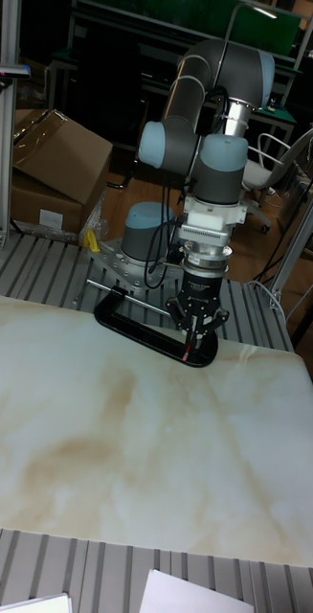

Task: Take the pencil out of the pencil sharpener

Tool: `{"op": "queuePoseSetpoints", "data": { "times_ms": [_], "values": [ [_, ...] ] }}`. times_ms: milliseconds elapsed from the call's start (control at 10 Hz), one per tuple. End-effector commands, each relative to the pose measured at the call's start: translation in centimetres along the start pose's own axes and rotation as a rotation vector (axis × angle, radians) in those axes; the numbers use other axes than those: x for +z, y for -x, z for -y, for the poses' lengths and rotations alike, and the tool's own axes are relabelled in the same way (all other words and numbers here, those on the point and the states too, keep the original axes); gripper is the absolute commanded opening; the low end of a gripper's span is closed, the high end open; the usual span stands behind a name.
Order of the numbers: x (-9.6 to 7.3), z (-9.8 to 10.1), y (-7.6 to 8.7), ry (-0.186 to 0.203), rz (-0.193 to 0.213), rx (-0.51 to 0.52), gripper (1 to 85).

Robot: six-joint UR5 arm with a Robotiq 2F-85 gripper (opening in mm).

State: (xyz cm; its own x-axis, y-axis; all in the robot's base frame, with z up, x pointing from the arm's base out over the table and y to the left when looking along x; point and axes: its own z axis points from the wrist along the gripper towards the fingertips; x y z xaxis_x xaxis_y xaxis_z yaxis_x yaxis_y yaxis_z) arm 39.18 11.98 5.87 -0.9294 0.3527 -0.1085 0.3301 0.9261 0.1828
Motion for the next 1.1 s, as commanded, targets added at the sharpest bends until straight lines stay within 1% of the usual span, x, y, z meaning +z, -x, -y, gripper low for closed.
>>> {"op": "queuePoseSetpoints", "data": {
  "times_ms": [0,300,600,800,1000],
  "values": [
    [-0.24,-0.40,-0.36,0.019,-0.012,0.008,1.3],
    [-0.69,-0.60,-0.74,0.026,-0.021,0.011,1.3],
    [-0.80,-0.43,-0.66,0.033,-0.027,-0.006,1.7],
    [-0.79,-0.31,-0.70,0.029,-0.029,-0.011,2.7],
    [-0.76,-0.27,-0.59,0.026,-0.024,-0.034,17.0]
  ]
}}
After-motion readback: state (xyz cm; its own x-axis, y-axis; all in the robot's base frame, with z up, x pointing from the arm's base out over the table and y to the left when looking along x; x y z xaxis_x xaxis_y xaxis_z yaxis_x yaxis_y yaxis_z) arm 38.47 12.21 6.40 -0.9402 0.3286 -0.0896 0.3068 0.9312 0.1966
